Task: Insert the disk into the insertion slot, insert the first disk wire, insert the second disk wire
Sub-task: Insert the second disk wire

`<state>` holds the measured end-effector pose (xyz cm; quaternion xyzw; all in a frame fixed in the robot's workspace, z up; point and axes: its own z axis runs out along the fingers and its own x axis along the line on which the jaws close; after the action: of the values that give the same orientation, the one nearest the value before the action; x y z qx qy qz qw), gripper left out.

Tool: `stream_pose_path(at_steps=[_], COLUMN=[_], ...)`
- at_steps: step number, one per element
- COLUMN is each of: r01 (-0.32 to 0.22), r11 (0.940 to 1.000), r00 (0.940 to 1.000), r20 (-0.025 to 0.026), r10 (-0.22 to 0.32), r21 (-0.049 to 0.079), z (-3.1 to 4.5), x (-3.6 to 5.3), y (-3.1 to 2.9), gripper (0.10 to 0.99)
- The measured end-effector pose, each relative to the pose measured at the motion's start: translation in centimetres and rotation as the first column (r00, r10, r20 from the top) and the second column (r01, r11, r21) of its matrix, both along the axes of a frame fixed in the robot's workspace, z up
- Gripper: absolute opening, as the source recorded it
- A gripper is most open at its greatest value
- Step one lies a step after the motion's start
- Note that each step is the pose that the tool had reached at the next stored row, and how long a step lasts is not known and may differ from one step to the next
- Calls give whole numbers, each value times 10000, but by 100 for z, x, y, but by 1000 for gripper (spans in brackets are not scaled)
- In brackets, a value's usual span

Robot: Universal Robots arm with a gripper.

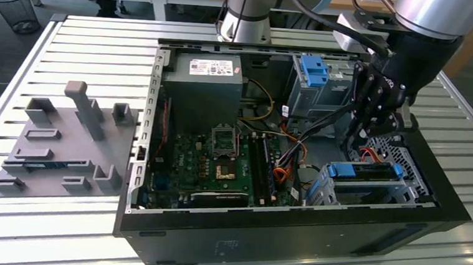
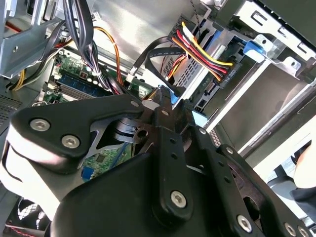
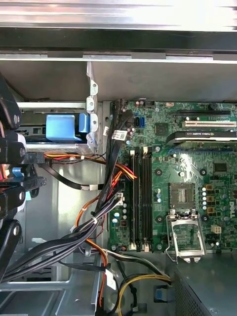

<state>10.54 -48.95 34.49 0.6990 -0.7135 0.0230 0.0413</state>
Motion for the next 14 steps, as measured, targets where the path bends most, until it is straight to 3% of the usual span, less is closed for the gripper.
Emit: stream_pose_path(at_steps=[5, 7, 9, 12, 14], r01=[-1, -1, -3, -1, 0], r11=[10000, 10000, 10000, 9997, 9996], r00=[10000, 10000, 10000, 10000, 10000], r20=[0, 0, 0, -1, -1], r10=[1, 1, 3, 1, 0], r21=[-43, -47, -38, 240, 274], z=[-20, -25, -30, -37, -41], x=[8, 11, 18, 25, 25], y=[1, 1, 1, 1, 2], gripper=[235, 145, 145, 145, 145])
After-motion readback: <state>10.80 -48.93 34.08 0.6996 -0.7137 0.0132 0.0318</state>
